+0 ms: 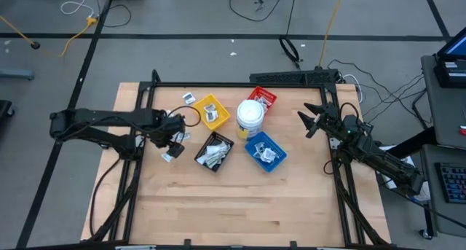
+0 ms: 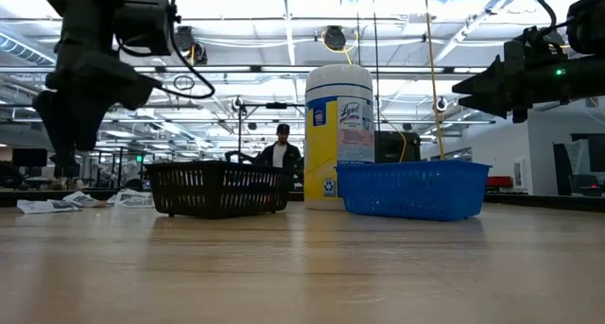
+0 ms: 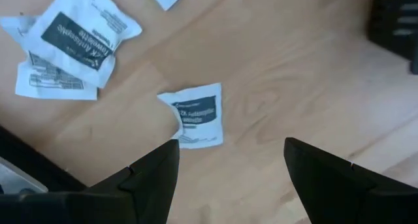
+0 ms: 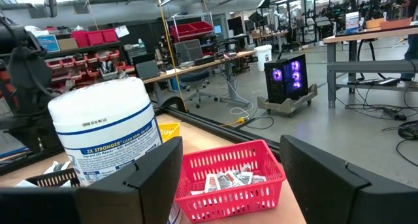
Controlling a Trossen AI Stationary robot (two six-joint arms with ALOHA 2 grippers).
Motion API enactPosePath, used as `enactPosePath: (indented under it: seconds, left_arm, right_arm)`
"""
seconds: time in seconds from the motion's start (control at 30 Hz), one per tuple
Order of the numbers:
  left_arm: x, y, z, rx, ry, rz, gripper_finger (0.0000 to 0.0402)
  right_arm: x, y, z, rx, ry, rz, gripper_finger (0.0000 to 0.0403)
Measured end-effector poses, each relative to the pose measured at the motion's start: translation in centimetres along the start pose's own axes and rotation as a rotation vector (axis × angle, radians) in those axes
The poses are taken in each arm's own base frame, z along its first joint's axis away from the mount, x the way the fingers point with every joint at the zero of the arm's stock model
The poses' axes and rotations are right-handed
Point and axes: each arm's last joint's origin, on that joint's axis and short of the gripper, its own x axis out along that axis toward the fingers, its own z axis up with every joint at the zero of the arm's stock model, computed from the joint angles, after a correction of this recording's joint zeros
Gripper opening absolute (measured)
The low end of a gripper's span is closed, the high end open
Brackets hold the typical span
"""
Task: Pick & Place First Aid Supplies
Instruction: Put the towelette pack into the yellow bin
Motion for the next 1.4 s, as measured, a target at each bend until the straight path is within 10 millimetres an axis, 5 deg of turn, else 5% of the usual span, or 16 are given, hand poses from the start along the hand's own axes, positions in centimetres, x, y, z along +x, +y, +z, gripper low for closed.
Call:
enactPosePath:
  seconds: [0.87,1.0,1.27,1.4]
  left_arm:
    - [6.2,-0.2,-0.4,0.003,0.013,0.082,0.0274]
    - [6.2,-0.1,-0.5,0.005,0.022,0.09,0.0215]
    - [6.2,-0.2,-0.5,0.008,0.022,0.088,0.0031]
    - [6.2,-0.2,-0.5,0.007,0.03,0.079,0.0016]
  right_arm:
    - [0.0,0.0,0.0,0.0,0.0,0.0,0.0254]
    - [0.0,0.0,0.0,0.0,0.0,0.0,0.0254]
    - [0.0,0.0,0.0,0.0,0.0,0.0,0.0254]
    - [0.0,0.0,0.0,0.0,0.0,0.0,0.0254]
